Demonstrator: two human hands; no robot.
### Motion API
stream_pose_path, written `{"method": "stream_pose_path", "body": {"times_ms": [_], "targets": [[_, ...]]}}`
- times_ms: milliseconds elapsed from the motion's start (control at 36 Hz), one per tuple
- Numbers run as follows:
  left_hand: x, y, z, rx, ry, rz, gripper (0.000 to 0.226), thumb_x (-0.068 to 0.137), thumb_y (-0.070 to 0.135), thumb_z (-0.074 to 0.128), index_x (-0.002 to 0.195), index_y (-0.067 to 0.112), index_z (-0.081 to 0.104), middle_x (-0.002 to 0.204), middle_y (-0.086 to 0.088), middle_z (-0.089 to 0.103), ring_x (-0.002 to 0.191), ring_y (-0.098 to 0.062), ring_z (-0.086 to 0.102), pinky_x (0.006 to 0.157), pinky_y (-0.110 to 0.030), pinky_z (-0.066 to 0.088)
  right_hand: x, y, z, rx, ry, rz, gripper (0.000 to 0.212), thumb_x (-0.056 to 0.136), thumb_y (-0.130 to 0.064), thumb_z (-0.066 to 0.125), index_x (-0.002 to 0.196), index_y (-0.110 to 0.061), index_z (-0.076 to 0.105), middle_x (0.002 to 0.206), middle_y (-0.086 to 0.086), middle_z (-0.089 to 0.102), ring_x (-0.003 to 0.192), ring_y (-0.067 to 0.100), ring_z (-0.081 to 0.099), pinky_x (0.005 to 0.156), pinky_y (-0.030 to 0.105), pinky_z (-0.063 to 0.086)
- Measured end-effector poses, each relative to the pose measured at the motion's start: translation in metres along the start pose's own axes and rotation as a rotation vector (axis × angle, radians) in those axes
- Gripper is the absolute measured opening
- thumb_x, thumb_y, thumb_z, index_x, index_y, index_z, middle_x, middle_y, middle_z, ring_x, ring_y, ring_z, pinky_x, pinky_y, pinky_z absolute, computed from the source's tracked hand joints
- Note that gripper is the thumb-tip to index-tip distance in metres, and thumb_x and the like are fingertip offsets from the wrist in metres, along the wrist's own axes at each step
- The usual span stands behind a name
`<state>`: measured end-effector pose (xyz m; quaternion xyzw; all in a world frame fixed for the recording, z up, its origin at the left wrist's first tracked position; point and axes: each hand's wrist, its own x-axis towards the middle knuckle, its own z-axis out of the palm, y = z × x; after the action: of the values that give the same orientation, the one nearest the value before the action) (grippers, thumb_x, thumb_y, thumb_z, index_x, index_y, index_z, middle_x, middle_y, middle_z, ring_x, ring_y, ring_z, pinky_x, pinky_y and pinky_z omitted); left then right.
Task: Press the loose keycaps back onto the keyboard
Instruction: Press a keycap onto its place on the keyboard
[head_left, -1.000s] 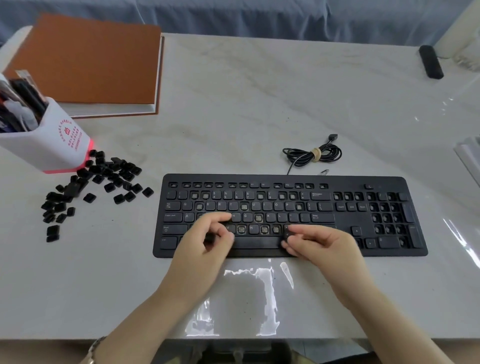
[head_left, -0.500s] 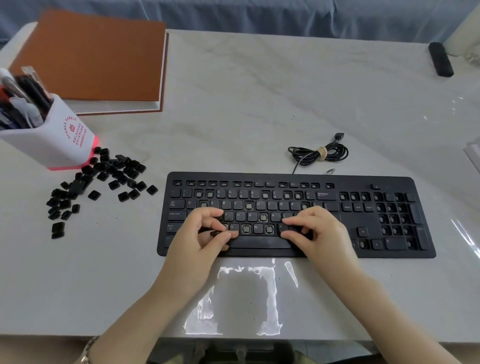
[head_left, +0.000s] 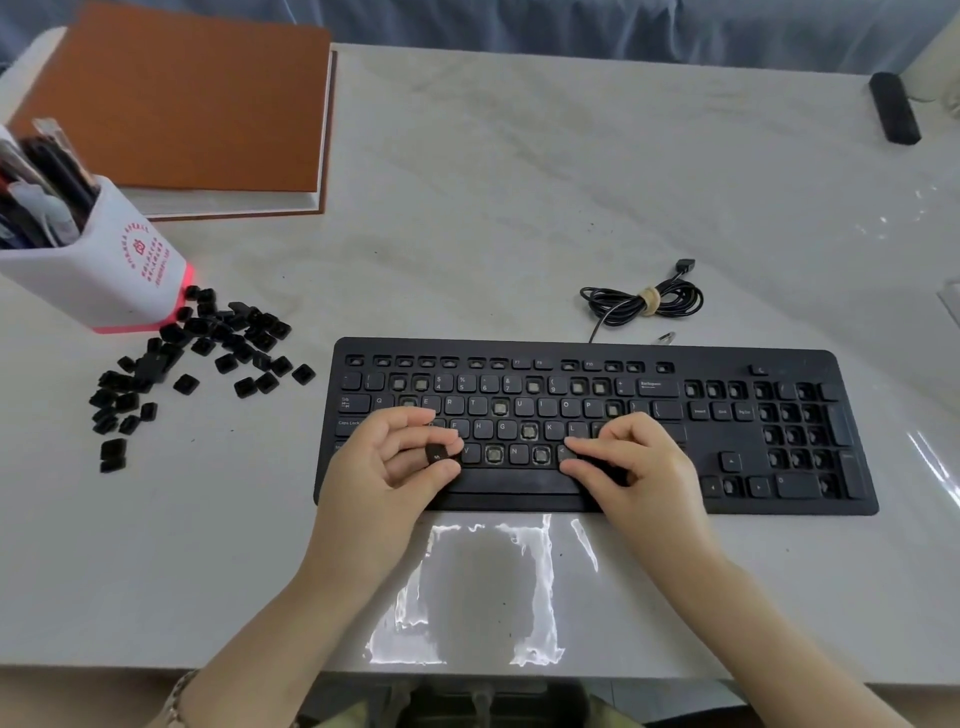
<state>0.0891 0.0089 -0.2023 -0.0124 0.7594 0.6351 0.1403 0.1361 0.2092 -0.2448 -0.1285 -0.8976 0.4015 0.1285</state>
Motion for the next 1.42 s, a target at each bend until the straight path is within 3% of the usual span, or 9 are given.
{"method": "stream_pose_path", "body": {"times_ms": [250, 444, 583, 722, 944, 1083, 1167, 1250, 1417], "targets": [[0.000, 0.005, 0.006, -0.103, -0.026, 0.054, 0.033, 0.077, -0.016, 0.065, 0.093, 0.013, 0.060, 0.086, 0.001, 0.062, 0.087, -0.003, 0.069, 0.070, -0.006, 0.047, -0.007, 0.009, 0.003, -0.385, 0.157, -0.459, 0.024, 0.089, -0.021, 0.055, 0.084, -0.005, 0.073, 0.071, 0.004, 0.055, 0.063, 0.014, 0.037, 0.047, 0.025, 0.040], [-0.001, 0.009, 0.008, -0.163, -0.080, 0.110, 0.035, 0.071, -0.017, 0.066, 0.091, 0.011, 0.059, 0.077, 0.015, 0.070, 0.090, -0.007, 0.070, 0.071, -0.010, 0.050, 0.001, 0.012, -0.001, -0.402, 0.101, -0.575, 0.024, 0.089, -0.018, 0.053, 0.082, -0.004, 0.071, 0.072, 0.003, 0.058, 0.056, 0.021, 0.048, 0.043, 0.028, 0.044], [-0.001, 0.010, 0.011, -0.246, -0.044, 0.103, 0.032, 0.058, 0.002, 0.069, 0.088, 0.011, 0.061, 0.080, 0.004, 0.072, 0.085, -0.014, 0.070, 0.074, -0.015, 0.052, 0.005, 0.011, -0.001, -0.462, 0.112, -0.628, 0.023, 0.088, -0.016, 0.053, 0.081, -0.004, 0.071, 0.070, 0.003, 0.058, 0.060, 0.020, 0.045, 0.045, 0.026, 0.041], [0.002, 0.012, 0.013, -0.206, -0.039, 0.083, 0.033, 0.068, -0.016, 0.068, 0.089, 0.009, 0.062, 0.083, 0.007, 0.072, 0.078, -0.007, 0.069, 0.071, -0.011, 0.050, 0.005, 0.012, -0.004, -0.538, 0.112, -0.692, 0.029, 0.090, -0.021, 0.048, 0.083, -0.005, 0.072, 0.073, 0.003, 0.060, 0.068, 0.019, 0.040, 0.047, 0.030, 0.041], [0.001, 0.012, 0.012, -0.046, 0.033, 0.063, 0.027, 0.079, -0.009, 0.066, 0.086, 0.016, 0.069, 0.079, 0.017, 0.072, 0.076, 0.003, 0.066, 0.070, -0.005, 0.046, 0.001, 0.013, 0.001, -0.563, 0.125, -0.633, 0.034, 0.092, -0.024, 0.044, 0.081, -0.007, 0.070, 0.071, 0.002, 0.056, 0.064, 0.020, 0.041, 0.045, 0.029, 0.039], [0.000, 0.005, -0.004, 0.078, 0.096, 0.016, 0.029, 0.082, -0.004, 0.064, 0.086, 0.024, 0.071, 0.082, 0.016, 0.072, 0.079, 0.000, 0.066, 0.081, -0.013, 0.051, 0.004, 0.007, 0.003, -0.431, 0.158, -0.511, 0.030, 0.085, -0.022, 0.054, 0.060, -0.009, 0.063, 0.060, 0.001, 0.049, 0.051, 0.020, 0.045, 0.042, 0.023, 0.035], [0.000, 0.003, -0.013, 0.096, 0.127, -0.002, 0.026, 0.084, -0.004, 0.063, 0.088, 0.020, 0.070, 0.078, 0.016, 0.071, 0.073, 0.002, 0.065, 0.073, -0.008, 0.049, 0.007, 0.005, 0.005, -0.352, 0.149, -0.463, 0.035, 0.084, -0.022, 0.054, 0.053, -0.008, 0.061, 0.057, 0.001, 0.048, 0.050, 0.020, 0.045, 0.044, 0.027, 0.040], [0.001, 0.004, -0.024, 0.061, 0.157, -0.013, 0.025, 0.084, -0.006, 0.061, 0.090, 0.018, 0.069, 0.076, 0.014, 0.072, 0.071, 0.004, 0.065, 0.065, -0.004, 0.046, 0.020, 0.000, 0.005, -0.278, 0.148, -0.378, 0.034, 0.085, -0.025, 0.052, 0.059, -0.007, 0.065, 0.063, 0.002, 0.053, 0.060, 0.019, 0.048, 0.057, 0.031, 0.043], [0.008, 0.002, -0.041, 0.103, 0.160, 0.019, 0.028, 0.078, -0.003, 0.071, 0.091, 0.022, 0.070, 0.098, 0.000, 0.070, 0.079, 0.004, 0.066, 0.067, -0.004, 0.045, 0.053, -0.014, 0.012, -0.304, 0.076, -0.232, 0.028, 0.085, -0.023, 0.056, 0.101, -0.005, 0.070, 0.105, 0.009, 0.064, 0.103, 0.018, 0.050, 0.094, 0.021, 0.029]]}}
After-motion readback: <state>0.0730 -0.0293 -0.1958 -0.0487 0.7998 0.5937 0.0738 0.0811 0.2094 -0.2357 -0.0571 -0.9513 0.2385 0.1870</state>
